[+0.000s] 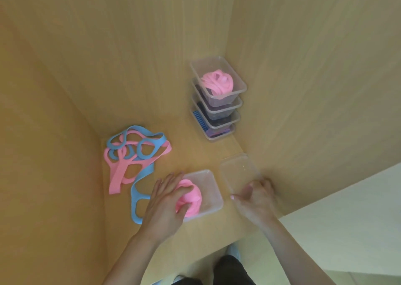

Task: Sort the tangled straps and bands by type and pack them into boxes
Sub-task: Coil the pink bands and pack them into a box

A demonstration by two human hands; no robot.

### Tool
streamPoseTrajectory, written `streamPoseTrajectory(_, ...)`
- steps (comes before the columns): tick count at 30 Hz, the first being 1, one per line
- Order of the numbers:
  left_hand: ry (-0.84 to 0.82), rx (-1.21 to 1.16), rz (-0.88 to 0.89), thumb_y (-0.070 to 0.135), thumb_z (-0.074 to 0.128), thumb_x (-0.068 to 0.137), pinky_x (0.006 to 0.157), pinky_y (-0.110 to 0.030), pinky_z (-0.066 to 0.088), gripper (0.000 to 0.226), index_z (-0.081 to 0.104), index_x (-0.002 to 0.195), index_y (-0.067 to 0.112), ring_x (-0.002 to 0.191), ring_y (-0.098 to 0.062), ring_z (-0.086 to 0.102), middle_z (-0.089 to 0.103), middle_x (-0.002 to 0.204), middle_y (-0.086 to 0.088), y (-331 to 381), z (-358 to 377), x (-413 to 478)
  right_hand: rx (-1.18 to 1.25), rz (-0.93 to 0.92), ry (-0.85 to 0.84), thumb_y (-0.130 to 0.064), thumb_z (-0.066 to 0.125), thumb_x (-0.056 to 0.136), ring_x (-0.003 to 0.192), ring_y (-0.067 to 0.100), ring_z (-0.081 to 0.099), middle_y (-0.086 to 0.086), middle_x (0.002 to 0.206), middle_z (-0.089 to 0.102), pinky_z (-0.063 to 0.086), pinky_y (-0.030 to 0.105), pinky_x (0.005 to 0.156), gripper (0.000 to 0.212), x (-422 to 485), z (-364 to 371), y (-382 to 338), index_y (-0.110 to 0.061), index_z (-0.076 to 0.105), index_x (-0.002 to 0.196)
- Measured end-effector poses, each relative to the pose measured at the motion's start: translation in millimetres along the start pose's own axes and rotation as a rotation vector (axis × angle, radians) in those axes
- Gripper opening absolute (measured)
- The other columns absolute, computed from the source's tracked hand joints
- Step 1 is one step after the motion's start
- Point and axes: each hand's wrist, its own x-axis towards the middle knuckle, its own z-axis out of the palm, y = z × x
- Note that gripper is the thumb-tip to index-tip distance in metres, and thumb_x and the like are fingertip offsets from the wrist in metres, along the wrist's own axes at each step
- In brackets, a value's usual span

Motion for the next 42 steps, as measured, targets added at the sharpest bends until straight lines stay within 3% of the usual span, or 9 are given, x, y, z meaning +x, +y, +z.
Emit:
streamPoseTrajectory(5,0.005,-0.022,-0.008,0.025,0.067,0.092,0.124,-0.031,-0.001,0.046,0.057,0.136,0.034,0.152,-0.014,0.017,0.019,0.158,0.022,1,0,0,0.133,-0.036,0.068,-0.039,0.084,0.072,0.108,0.026,0.05,0.0,0.108,0.045,0.043,0.038,0.1,0.038,-4,-5,-2,-0.023,0.051,0.083)
streamPoseTrajectory(10,0.016,-0.062,-0.024,0.021,0.063,0.093,0.122,-0.03,0.011,0.037,0.063,0.128,0.033,0.147,-0.012,0.028,0.039,0.155,0.015,4,-6,6,0.105,-0.339,0.247,-0.004,0.073,0.08,0.098,0.031,0.059,0.003,0.108,0.053,0.048,0.048,0.091,0.013,-26,-21,-13,-0.011,0.064,0.086)
streamPoseTrajectory(20,0.139,-0.249,-0.163,0.008,0.067,0.082,0.089,-0.017,0.039,0.031,0.067,0.1,0.033,0.115,-0.009,0.054,0.059,0.116,0.019,18,-24,10,0.111,-0.717,0.452,0.013,0.078,0.069,0.087,0.017,0.058,-0.002,0.096,0.057,0.04,0.033,0.078,0.03,-45,-27,-25,-0.013,0.063,0.077)
streamPoseTrajectory(22,0.222,-0.331,-0.221,0.011,0.07,0.081,0.079,-0.011,0.04,0.041,0.051,0.102,0.04,0.107,-0.002,0.054,0.054,0.112,0.023,24,-29,10,0.145,-0.752,0.457,0.01,0.076,0.073,0.09,0.003,0.047,-0.005,0.099,0.055,0.04,0.031,0.076,0.028,-47,-27,-26,-0.015,0.064,0.078)
streamPoseTrajectory(25,0.307,-0.349,-0.15,0.013,0.077,0.081,0.094,-0.004,0.033,0.058,0.05,0.124,0.041,0.122,0.011,0.042,0.047,0.131,0.024,28,-36,9,0.202,-0.793,0.471,-0.011,0.064,0.086,0.095,-0.012,0.036,-0.012,0.103,0.051,0.036,0.022,0.08,0.011,-50,-29,-31,-0.021,0.065,0.083)
streamPoseTrajectory(29,0.376,-0.229,-0.006,0.01,0.076,0.086,0.105,-0.02,0.036,0.02,0.078,0.101,0.024,0.126,-0.006,0.047,0.061,0.127,0.01,28,-47,8,0.335,-0.824,0.436,-0.011,0.06,0.09,0.107,-0.001,0.05,-0.011,0.107,0.048,0.04,0.018,0.088,0.015,-48,-37,-38,-0.026,0.062,0.092)
streamPoseTrajectory(33,0.443,-0.307,0.005,0.006,0.074,0.086,0.087,-0.03,0.053,0.012,0.074,0.087,0.018,0.114,0.002,0.054,0.068,0.112,0.012,35,-53,3,0.43,-0.889,0.46,-0.015,0.058,0.094,0.104,0.021,0.06,-0.006,0.11,0.05,0.049,0.036,0.092,0.012,-48,-47,-49,-0.025,0.062,0.099)
streamPoseTrajectory(38,0.488,-0.428,-0.097,0.004,0.073,0.087,0.079,-0.012,0.047,0.02,0.068,0.083,0.023,0.094,-0.003,0.066,0.07,0.092,0.019,41,-63,4,0.503,-0.811,0.459,-0.018,0.066,0.093,0.106,0.019,0.061,-0.002,0.111,0.057,0.047,0.029,0.094,0.022,-45,-50,-58,-0.014,0.064,0.114)
streamPoseTrajectory(42,0.487,-0.673,-0.211,0.004,0.073,0.088,0.079,-0.017,0.051,0.019,0.068,0.082,0.021,0.084,-0.004,0.068,0.072,0.083,0.014,38,-70,-1,0.758,-0.573,0.446,-0.018,0.065,0.095,0.096,0.015,0.066,0.0,0.1,0.067,0.051,0.028,0.087,0.013,-38,-49,-61,-0.013,0.063,0.107)
